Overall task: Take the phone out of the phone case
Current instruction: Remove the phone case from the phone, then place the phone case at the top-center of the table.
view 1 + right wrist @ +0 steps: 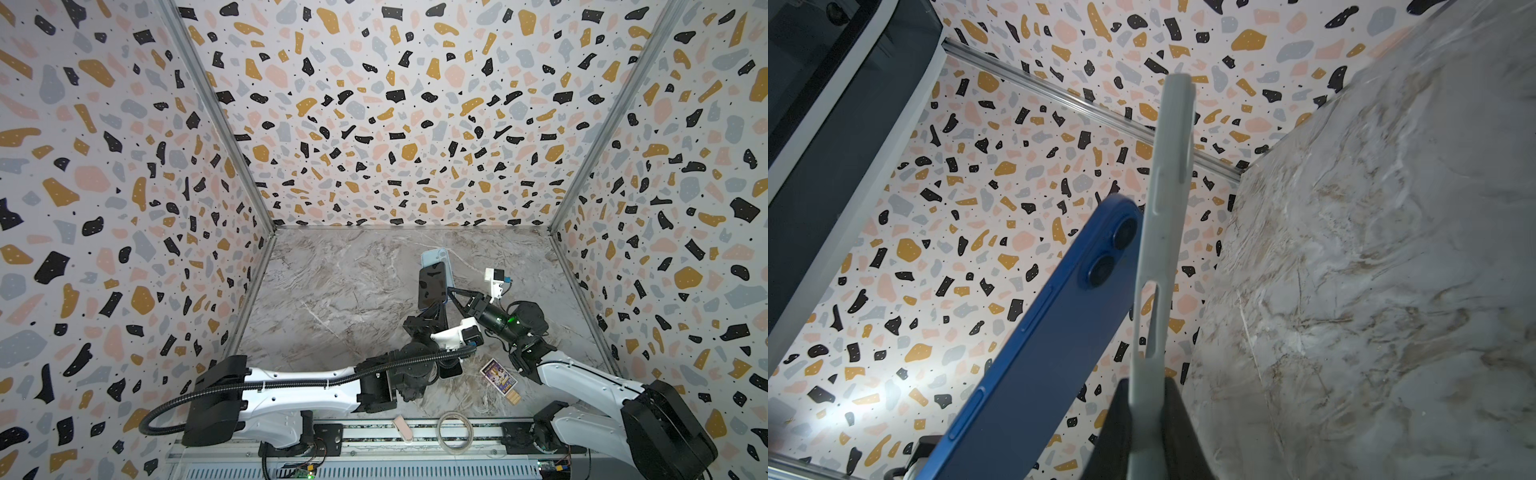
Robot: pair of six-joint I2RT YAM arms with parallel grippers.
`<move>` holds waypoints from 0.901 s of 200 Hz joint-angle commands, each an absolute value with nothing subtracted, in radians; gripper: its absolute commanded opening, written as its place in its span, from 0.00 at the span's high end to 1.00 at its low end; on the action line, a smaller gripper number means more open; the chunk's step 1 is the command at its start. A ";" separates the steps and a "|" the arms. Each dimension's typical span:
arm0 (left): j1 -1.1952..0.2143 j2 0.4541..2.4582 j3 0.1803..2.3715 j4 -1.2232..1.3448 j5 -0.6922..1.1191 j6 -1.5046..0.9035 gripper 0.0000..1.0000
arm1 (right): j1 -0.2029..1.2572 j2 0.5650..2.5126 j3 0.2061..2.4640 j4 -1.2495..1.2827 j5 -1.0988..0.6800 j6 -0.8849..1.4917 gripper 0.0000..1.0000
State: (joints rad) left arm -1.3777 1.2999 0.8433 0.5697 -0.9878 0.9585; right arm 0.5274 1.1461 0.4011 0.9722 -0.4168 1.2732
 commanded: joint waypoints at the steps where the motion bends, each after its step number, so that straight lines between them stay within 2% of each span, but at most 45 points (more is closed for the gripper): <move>1: -1.381 1.260 0.828 0.642 -1.041 0.963 1.00 | 0.522 1.165 0.440 0.940 -0.372 1.240 1.00; 43: -1.381 1.226 0.792 0.637 -1.075 0.945 1.00 | 0.519 1.249 0.466 0.934 -0.371 1.243 1.00; 95: -1.386 1.208 0.731 0.625 -1.134 0.905 1.00 | 0.522 1.447 0.519 1.029 -0.391 1.289 1.00; 180: -1.421 1.160 0.613 0.458 -1.204 0.626 1.00 | 0.530 1.761 0.674 1.092 -0.408 1.345 1.00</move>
